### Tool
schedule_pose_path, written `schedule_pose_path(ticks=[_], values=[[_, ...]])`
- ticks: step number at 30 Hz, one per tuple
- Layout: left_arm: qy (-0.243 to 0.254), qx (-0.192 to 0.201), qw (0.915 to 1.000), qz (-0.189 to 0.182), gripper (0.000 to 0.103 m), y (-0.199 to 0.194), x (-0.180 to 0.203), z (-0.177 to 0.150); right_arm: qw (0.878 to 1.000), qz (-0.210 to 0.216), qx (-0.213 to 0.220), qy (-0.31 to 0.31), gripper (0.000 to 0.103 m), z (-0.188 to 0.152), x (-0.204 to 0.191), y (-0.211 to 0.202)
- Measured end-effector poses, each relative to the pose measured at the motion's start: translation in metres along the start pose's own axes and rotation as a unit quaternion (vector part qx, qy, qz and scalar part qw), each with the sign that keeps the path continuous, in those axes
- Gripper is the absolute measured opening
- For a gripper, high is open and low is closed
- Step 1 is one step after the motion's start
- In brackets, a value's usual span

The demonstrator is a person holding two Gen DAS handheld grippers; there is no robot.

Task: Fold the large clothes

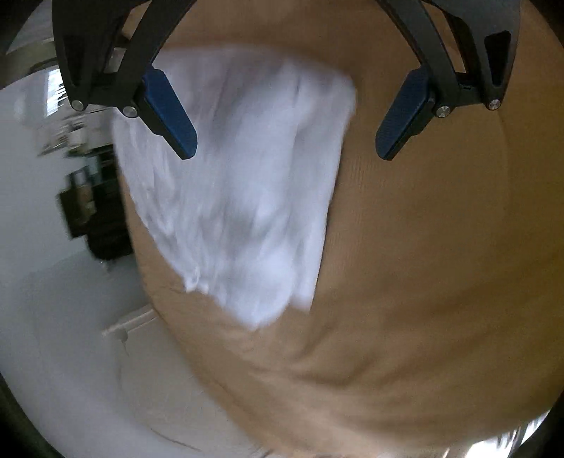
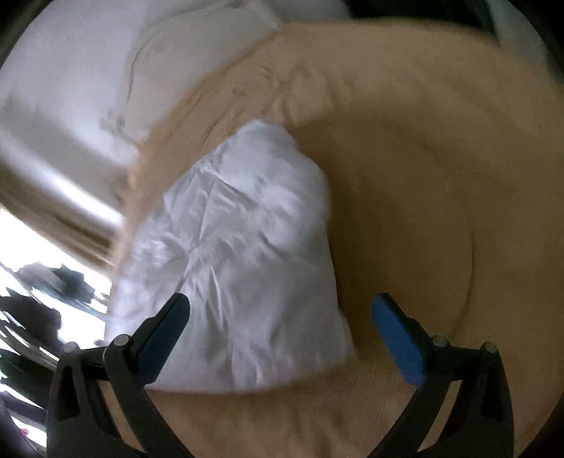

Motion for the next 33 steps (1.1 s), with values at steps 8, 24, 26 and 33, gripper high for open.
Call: schedule_pose_path(ticks=[8, 24, 26, 33], values=[[-0.025, 0.020, 0.9988, -0.036, 0.102, 0.020, 0.024, -0.038, 0.995, 0.056, -0.071, 0.052, 0.103, -0.025, 0.019, 0.045], [-0.034, 0.048, 0.9983, -0.001, 0.047, 0.030, 0.049, 0.001, 0.995, 0.094, -0.035, -0.005, 0.045, 0.000, -0.043, 0.056], [-0.038, 0.050, 0.9980, -0.004, 0.046, 0.018, 0.049, -0.006, 0.995, 0.096, -0.037, -0.019, 0.043, -0.009, -0.050, 0.043], [-0.035, 0.018, 0.9991, -0.016, 0.045, -0.057, 0.049, -0.067, 0.992, 0.096, -0.078, -0.016, 0.042, -0.044, -0.030, -0.012]])
Point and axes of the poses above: each gripper's, at about its wrist camera, not at the fingertips, and y roughly the way its jaws point, x to its right, z to its top, the point moved 3 cm from there along y, roughly the way its jaws point, and after that the axes turned 15 degrees about y, right-handed, at the moved point
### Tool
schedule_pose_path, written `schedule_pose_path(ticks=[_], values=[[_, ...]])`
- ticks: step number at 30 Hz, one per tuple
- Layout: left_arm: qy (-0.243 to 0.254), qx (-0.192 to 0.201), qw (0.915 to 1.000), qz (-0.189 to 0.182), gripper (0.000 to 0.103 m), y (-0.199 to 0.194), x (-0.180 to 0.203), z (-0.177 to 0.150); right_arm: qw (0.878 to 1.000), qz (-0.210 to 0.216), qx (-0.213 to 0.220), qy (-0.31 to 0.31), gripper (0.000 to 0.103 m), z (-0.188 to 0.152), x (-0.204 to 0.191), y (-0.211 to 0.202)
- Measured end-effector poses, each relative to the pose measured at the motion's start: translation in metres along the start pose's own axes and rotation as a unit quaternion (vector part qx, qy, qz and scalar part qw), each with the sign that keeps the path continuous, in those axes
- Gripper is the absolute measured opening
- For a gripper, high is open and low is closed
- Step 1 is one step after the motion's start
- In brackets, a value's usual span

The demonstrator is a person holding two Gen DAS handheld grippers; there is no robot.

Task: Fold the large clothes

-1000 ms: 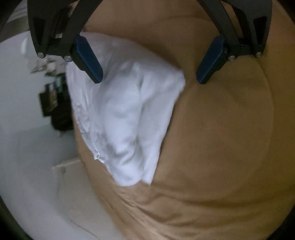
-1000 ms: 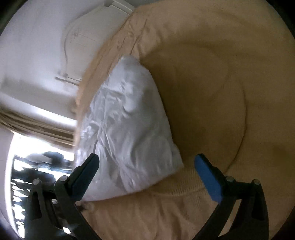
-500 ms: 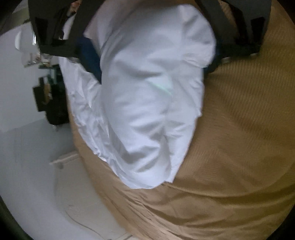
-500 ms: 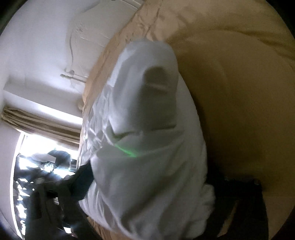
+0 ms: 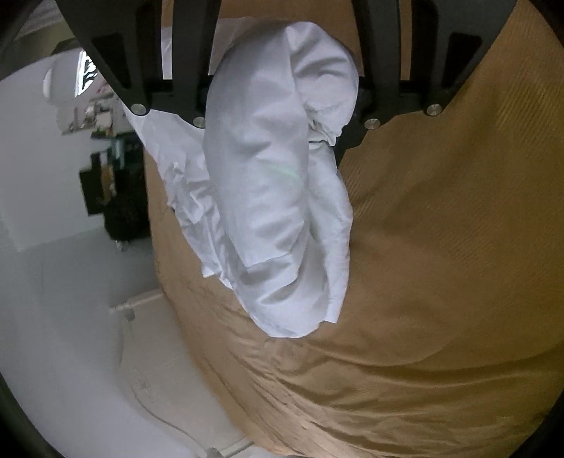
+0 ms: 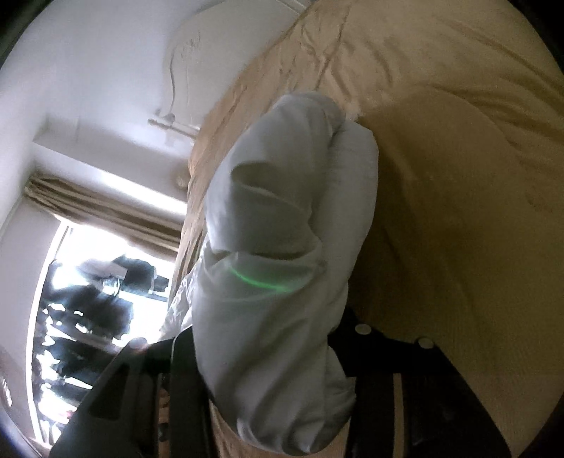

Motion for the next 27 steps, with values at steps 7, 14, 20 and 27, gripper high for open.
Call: schedule_pose_path(ticks=[7, 14, 20, 27], values=[[-0.063, -0.026, 0.9969, -0.040, 0.068, 0.001, -0.051, -0.040, 0.996, -0.064, -0.012, 0.064, 0.076, -0.022, 0.074, 0.003], [0.001, 0.044, 0.9905, 0.130, 0.067, -0.085, -0.053, -0.024, 0.986, -0.147, 0.074, 0.033, 0.079, -0.013, 0.065, -0.061], [0.204, 0.089, 0.9609, 0.165, 0.068, -0.072, 0.060, -0.021, 0.930, -0.215, 0.223, -0.198, 0.085, -0.062, -0.042, -0.055], [0.325, 0.064, 0.9336, 0.138, 0.069, 0.022, 0.114, -0.059, 0.904, -0.162, 0.153, -0.365, 0.086, -0.142, -0.075, 0.067]])
Point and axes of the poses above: each gripper's, at about its wrist camera, not at the fingertips, and y roughly the way its jaws point, x to its right, z to its top, the point moved 3 cm from there along y, roughly the way its jaws point, and after that the axes turned 15 degrees about y, right-handed, at the moved point
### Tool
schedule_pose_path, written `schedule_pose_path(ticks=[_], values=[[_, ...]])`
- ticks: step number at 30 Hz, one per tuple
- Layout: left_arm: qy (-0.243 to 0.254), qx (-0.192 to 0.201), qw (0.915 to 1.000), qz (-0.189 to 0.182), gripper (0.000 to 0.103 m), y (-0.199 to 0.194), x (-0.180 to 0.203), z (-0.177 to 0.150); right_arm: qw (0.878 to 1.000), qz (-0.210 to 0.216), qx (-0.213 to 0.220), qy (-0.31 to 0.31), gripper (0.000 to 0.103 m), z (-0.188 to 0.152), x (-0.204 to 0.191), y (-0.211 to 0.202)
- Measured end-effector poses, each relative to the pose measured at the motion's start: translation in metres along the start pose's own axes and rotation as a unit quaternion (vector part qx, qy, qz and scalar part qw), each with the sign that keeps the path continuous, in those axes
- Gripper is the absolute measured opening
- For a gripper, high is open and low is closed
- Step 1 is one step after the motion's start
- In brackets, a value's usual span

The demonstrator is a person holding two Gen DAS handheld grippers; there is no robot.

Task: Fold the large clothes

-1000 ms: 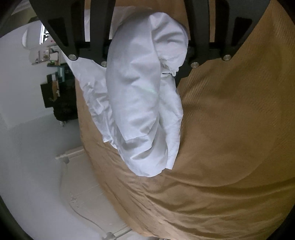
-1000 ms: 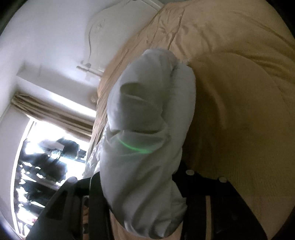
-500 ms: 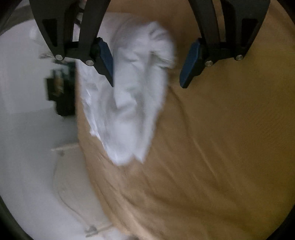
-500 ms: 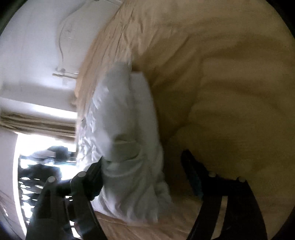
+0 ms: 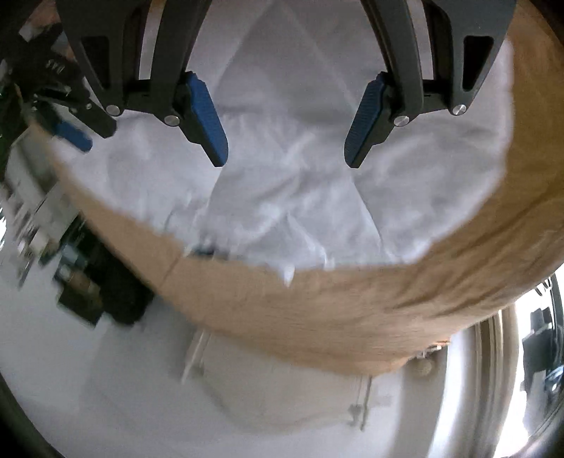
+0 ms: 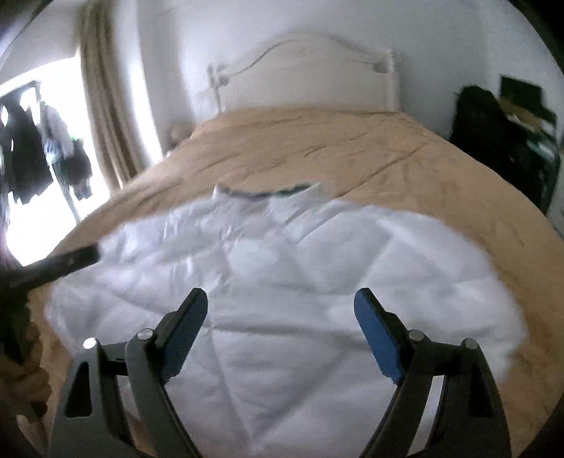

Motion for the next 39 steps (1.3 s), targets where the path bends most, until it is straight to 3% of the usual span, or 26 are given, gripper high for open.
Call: schedule_pose_path(ticks=[2, 4, 7, 12, 15, 18, 20, 22, 25, 26, 28, 31, 35, 37, 39], values=[[0.014, -0.009, 0.9994, 0.029, 0.071, 0.015, -0.005, -0.016, 0.999, -0.044, -0.016, -0.028, 0.086, -0.021, 0.012, 0.023], [0.047, -0.013, 0.9963, 0.071, 0.071, 0.014, -0.009, -0.025, 0.997, -0.062, 0.001, -0.045, 0.087, -0.032, 0.033, 0.023], [0.031, -0.026, 0.9942, 0.100, 0.071, 0.005, -0.032, -0.031, 0.990, -0.127, 0.026, -0.056, 0.096, -0.027, 0.061, 0.014], [-0.008, -0.042, 0.9922, 0.117, 0.071, 0.003, -0.064, -0.038, 0.986, -0.161, 0.010, 0.042, 0.097, -0.009, 0.127, 0.015], [0.007, -0.045, 0.9878, 0.149, 0.067, -0.011, -0.057, -0.019, 0.984, -0.167, -0.001, 0.067, 0.097, 0.002, 0.128, 0.014], [-0.004, 0.001, 0.9930, 0.118, 0.070, -0.031, -0.044, 0.013, 0.989, -0.131, 0.020, 0.071, 0.095, 0.029, 0.098, 0.005], [0.005, 0.003, 0.9965, 0.083, 0.073, -0.026, -0.030, 0.033, 0.994, -0.093, 0.024, 0.045, 0.095, 0.049, 0.068, 0.004], [0.015, -0.018, 0.9983, 0.053, 0.074, -0.006, -0.017, 0.041, 0.997, -0.079, 0.002, 0.013, 0.095, 0.061, 0.038, 0.018], [0.028, -0.075, 0.9950, 0.060, 0.074, 0.031, -0.015, 0.025, 0.995, -0.070, -0.067, -0.005, 0.093, 0.063, 0.016, 0.062], [0.006, -0.098, 0.9937, 0.055, 0.075, 0.043, -0.028, 0.012, 0.993, -0.085, -0.084, -0.012, 0.093, 0.056, 0.018, 0.075], [-0.020, -0.088, 0.9950, 0.045, 0.072, 0.036, -0.049, 0.002, 0.988, -0.104, -0.110, -0.011, 0.093, 0.040, 0.034, 0.090], [-0.014, -0.092, 0.9918, 0.088, 0.071, 0.027, -0.068, -0.002, 0.988, -0.117, -0.099, 0.000, 0.093, 0.042, 0.062, 0.086], [-0.023, -0.099, 0.9887, 0.110, 0.066, 0.015, -0.073, 0.014, 0.984, -0.147, -0.097, 0.030, 0.093, 0.059, 0.088, 0.077], [-0.013, -0.076, 0.9945, 0.071, 0.068, 0.014, -0.059, 0.039, 0.986, -0.133, -0.089, 0.035, 0.093, 0.069, 0.083, 0.071], [0.023, -0.072, 0.9962, 0.044, 0.080, 0.030, -0.038, 0.068, 0.991, -0.105, -0.083, -0.001, 0.094, 0.085, 0.053, 0.076]])
Point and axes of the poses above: each gripper's, at about its wrist camera, not at the fingertips, and y roughly the way its jaws point, x to its right, z to its top, the point moved 3 cm from there along y, roughly the way its jaws point, and after that the axes turned 15 degrees about y, right-handed, at the moved point
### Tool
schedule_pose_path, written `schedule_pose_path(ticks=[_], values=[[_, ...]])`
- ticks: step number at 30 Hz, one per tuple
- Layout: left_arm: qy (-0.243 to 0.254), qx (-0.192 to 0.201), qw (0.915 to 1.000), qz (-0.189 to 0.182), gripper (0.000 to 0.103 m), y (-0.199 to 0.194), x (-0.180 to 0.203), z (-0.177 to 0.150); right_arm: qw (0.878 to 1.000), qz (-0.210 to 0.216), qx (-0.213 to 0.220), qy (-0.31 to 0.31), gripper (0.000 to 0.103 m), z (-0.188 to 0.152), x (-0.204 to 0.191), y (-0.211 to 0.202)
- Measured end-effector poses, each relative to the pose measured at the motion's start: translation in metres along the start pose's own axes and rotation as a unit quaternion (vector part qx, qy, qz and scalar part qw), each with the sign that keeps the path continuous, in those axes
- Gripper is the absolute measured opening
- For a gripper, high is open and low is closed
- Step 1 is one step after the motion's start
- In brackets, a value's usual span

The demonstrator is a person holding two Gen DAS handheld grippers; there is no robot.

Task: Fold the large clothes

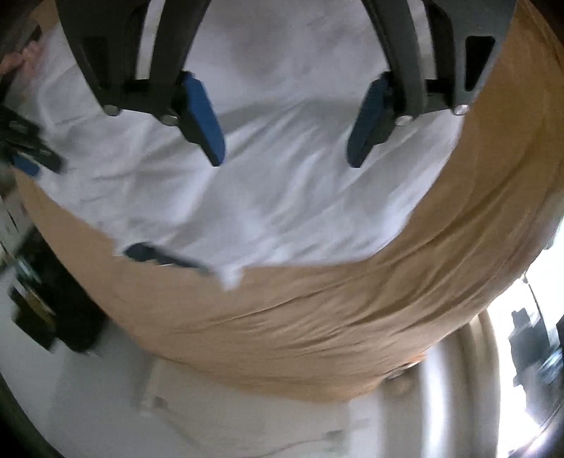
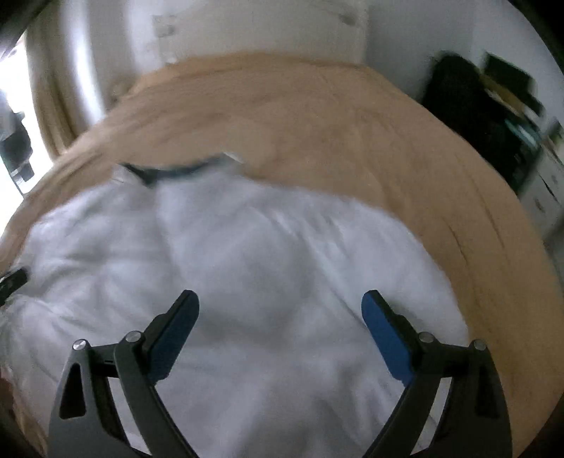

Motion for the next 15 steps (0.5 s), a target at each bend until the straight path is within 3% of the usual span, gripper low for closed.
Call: schedule_pose_path(ticks=[2, 4, 6, 9, 14, 15], values=[[0.033, -0.007, 0.9993, -0.018, 0.081, 0.020, 0.020, 0.023, 1.000, 0.007, -0.013, -0.025, 0.094, 0.011, -0.024, 0.009], [0.058, -0.032, 0.9978, -0.002, 0.081, 0.050, 0.026, 0.037, 0.999, 0.012, -0.039, -0.032, 0.094, 0.021, -0.040, 0.031], [0.039, -0.096, 0.9945, 0.014, 0.083, 0.093, 0.009, 0.036, 0.997, -0.023, -0.073, -0.029, 0.094, 0.023, -0.035, 0.056], [-0.016, -0.110, 0.9937, -0.010, 0.090, 0.120, -0.027, 0.033, 0.993, -0.060, -0.102, -0.001, 0.103, 0.028, 0.000, 0.088], [-0.054, -0.114, 0.9901, 0.061, 0.091, 0.121, -0.086, 0.026, 0.986, -0.103, -0.093, 0.091, 0.102, 0.042, 0.069, 0.086], [-0.068, -0.114, 0.9893, 0.061, 0.082, 0.118, -0.093, 0.025, 0.985, -0.107, -0.088, 0.100, 0.101, 0.042, 0.074, 0.082]])
Point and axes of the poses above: each gripper's, at about its wrist camera, not at the fingertips, and y roughly the way its jaws point, x to its right, z to its top, the point moved 3 cm from there along y, roughly the way its jaws point, and after that the axes turned 15 degrees about y, right-handed, at the moved point
